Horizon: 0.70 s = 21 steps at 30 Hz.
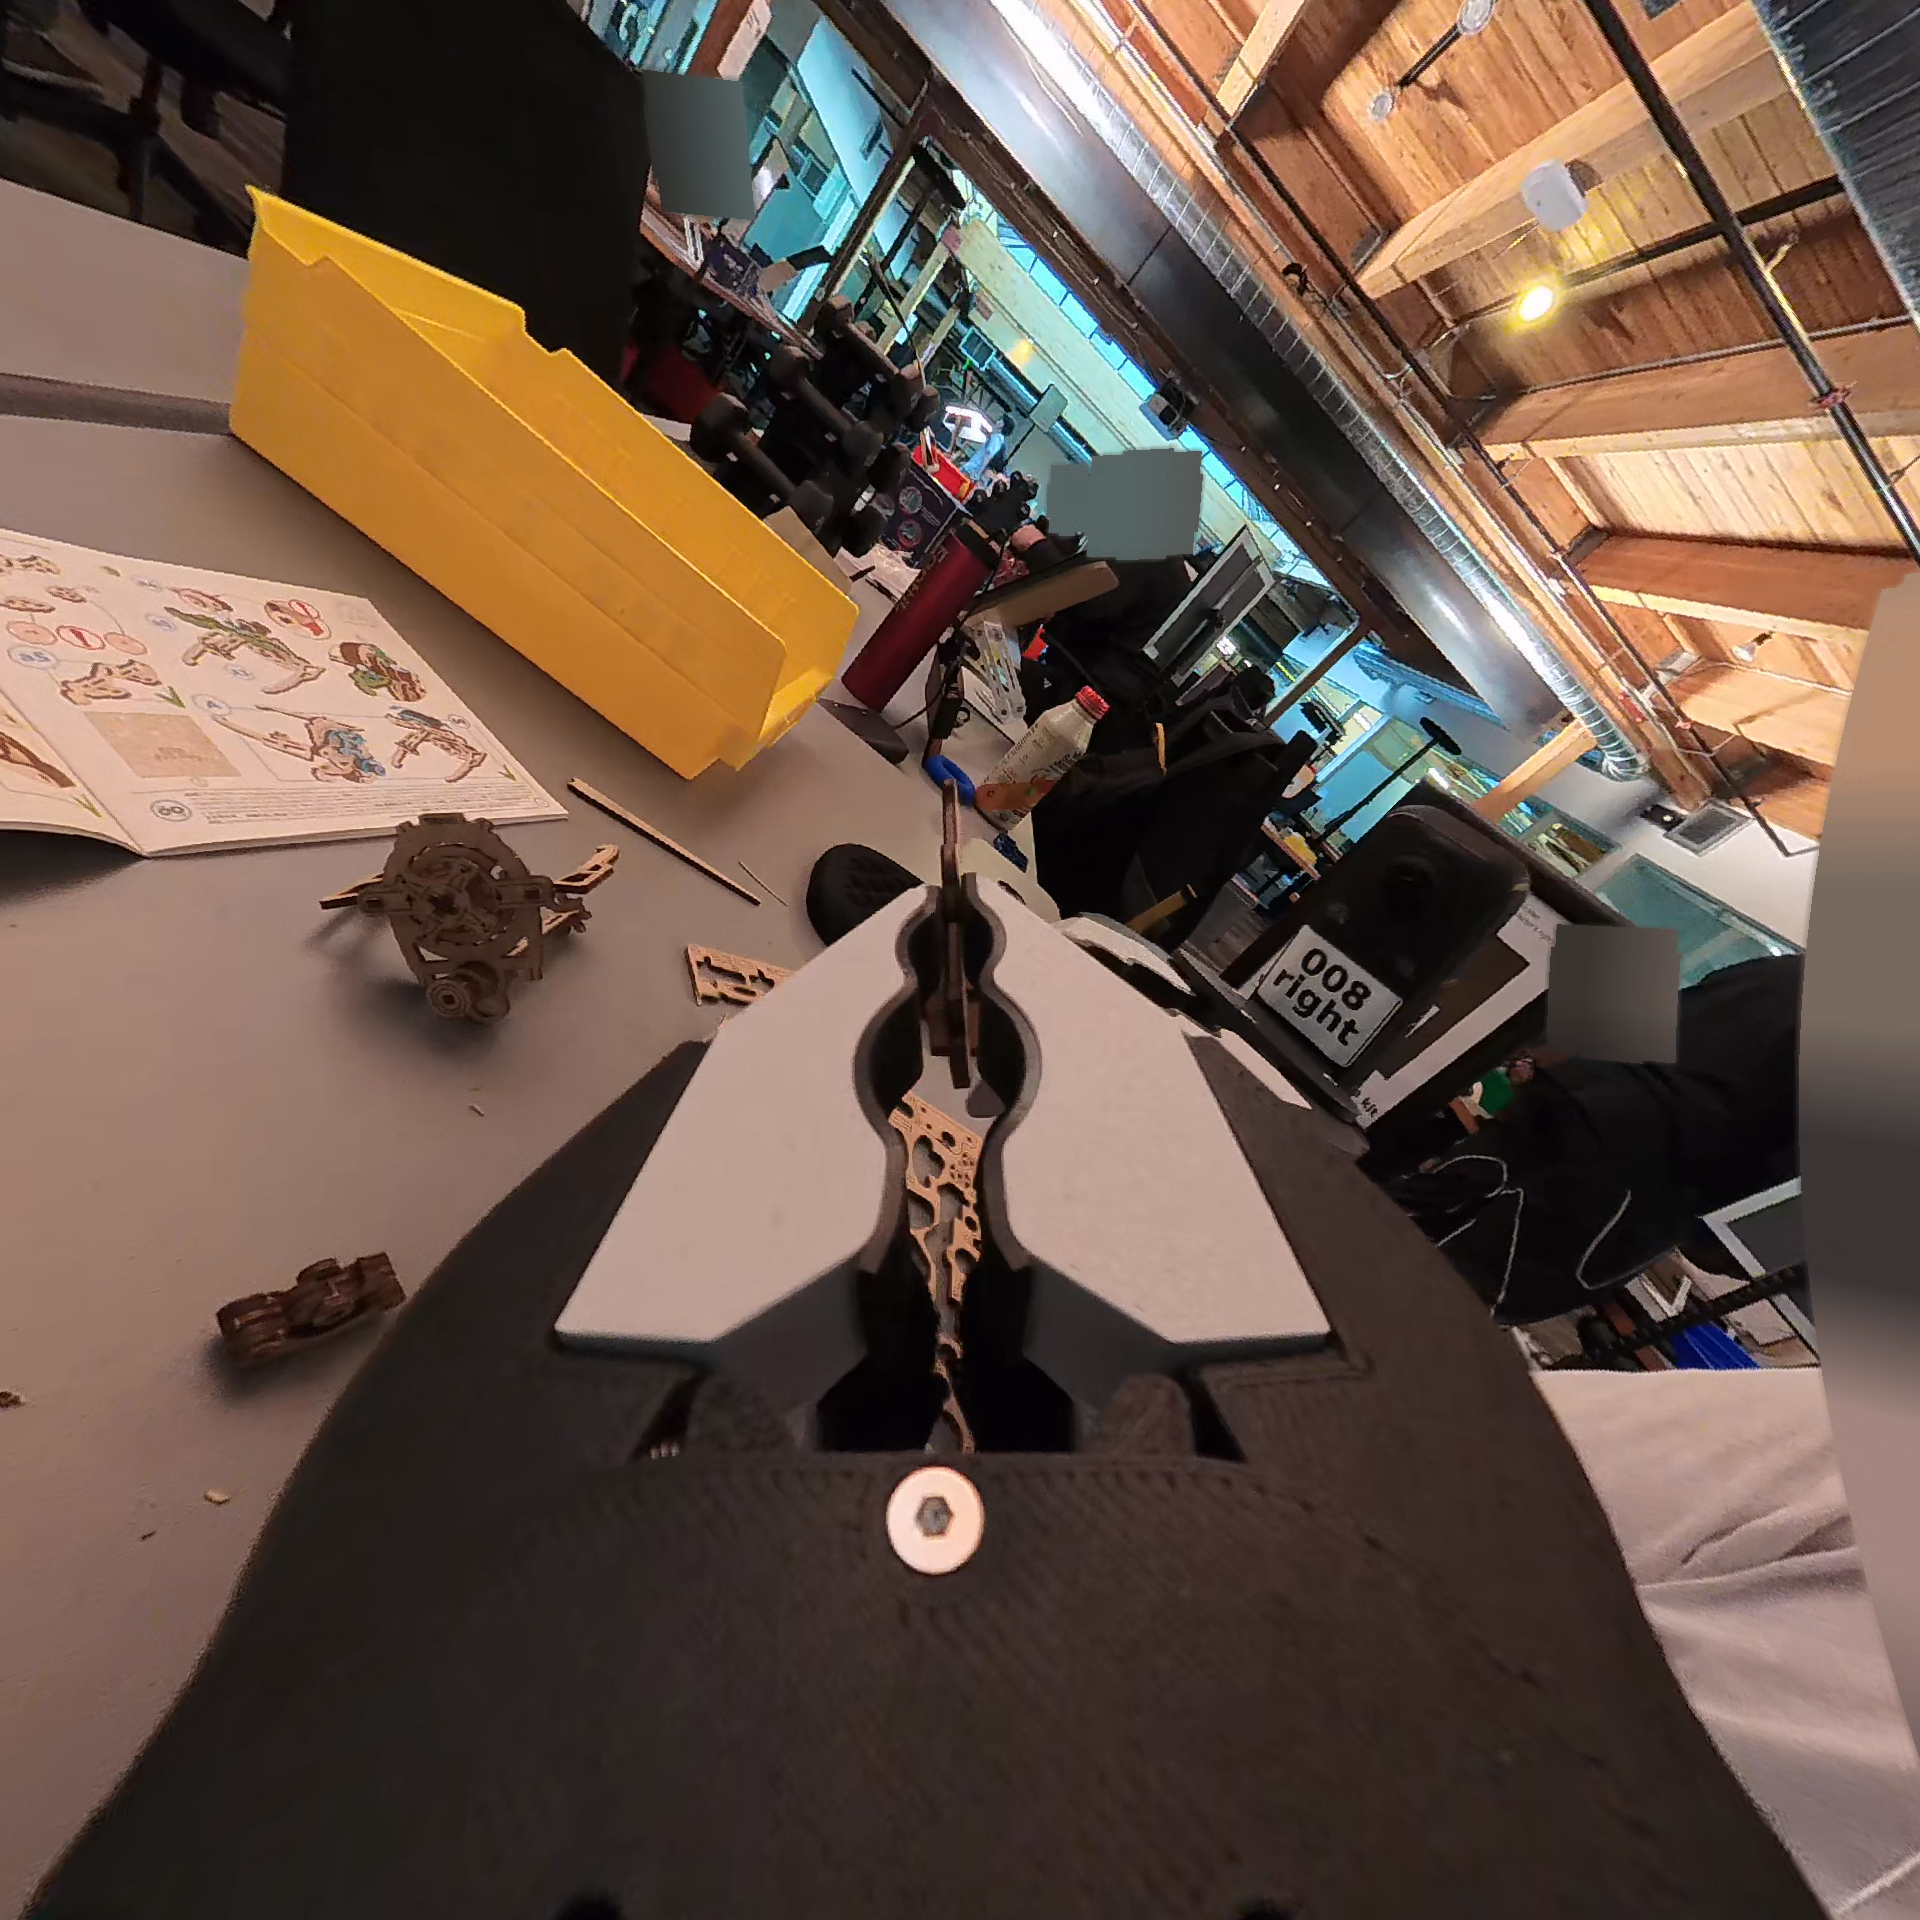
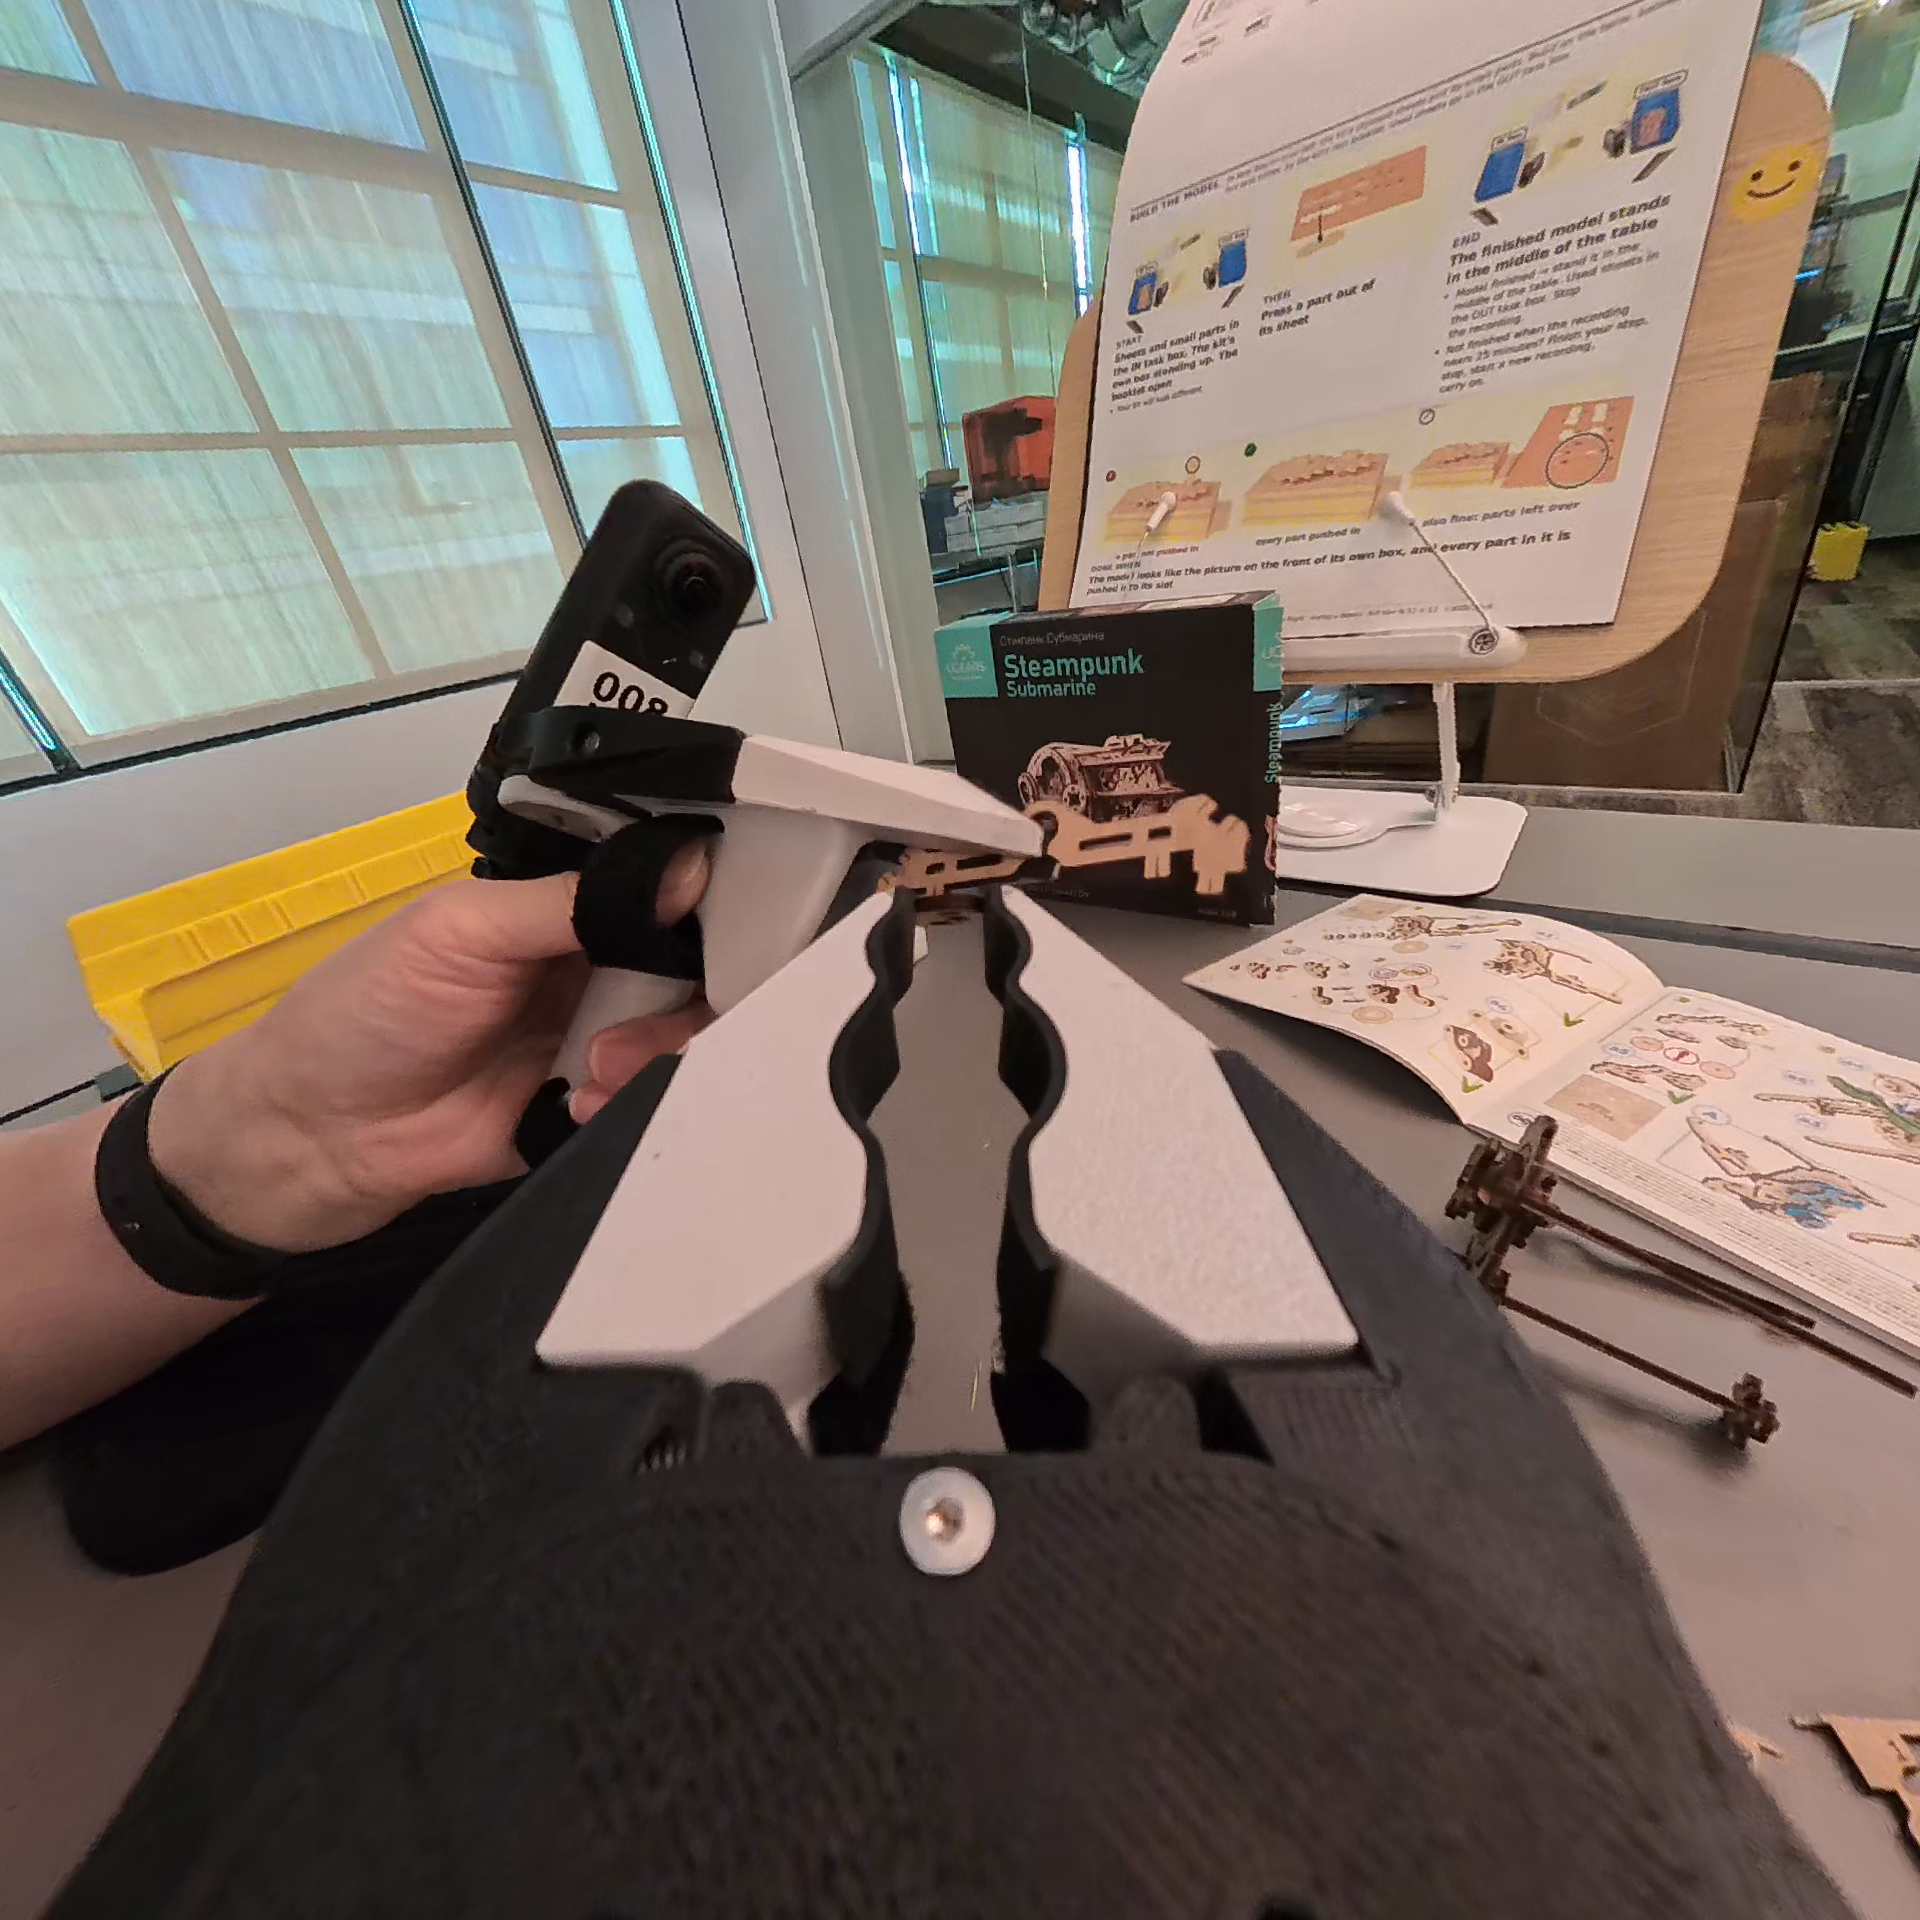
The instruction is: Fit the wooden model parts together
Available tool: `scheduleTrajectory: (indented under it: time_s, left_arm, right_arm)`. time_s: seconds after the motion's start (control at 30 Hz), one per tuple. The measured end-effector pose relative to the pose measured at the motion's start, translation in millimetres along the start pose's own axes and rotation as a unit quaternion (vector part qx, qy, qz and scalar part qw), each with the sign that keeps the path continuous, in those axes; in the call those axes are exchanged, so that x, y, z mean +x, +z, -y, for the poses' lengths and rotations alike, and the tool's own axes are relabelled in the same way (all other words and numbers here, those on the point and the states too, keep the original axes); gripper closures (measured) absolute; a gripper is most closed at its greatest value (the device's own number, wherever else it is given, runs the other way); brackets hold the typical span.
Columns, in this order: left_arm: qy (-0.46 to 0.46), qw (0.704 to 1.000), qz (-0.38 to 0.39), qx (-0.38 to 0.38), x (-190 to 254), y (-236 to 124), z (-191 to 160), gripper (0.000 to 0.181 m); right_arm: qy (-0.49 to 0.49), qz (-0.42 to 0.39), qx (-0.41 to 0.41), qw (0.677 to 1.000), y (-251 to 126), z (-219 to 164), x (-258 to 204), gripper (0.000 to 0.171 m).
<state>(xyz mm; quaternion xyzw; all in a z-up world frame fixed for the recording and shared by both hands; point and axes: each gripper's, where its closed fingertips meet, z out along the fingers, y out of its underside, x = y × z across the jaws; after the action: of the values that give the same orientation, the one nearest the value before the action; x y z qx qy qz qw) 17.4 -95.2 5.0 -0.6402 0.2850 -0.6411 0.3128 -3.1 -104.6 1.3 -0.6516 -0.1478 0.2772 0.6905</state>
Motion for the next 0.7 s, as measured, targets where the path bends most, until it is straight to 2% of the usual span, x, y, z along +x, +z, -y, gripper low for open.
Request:
scheduleTrajectory:
  time_s: [0.23,0.4,0.7]
  left_arm:
    - [-0.009,1.0,-0.007,0.012,6.7,1.1,-0.4,0.181]
    - [-0.095,0.994,-0.039,0.045,7.6,-1.8,1.7,0.181]
    - [-0.227,0.962,-0.08,0.128,-6.2,-14.6,11.8,0.181]
  right_arm:
    - [-0.016,0.005,0.026,1.0,-2.1,9.5,-3.4,0.16]
    - [-0.011,0.006,0.016,1.0,0.3,10.8,-4.8,0.16]
    - [0.016,0.007,-0.015,1.0,11.6,7.8,-5.6,0.16]
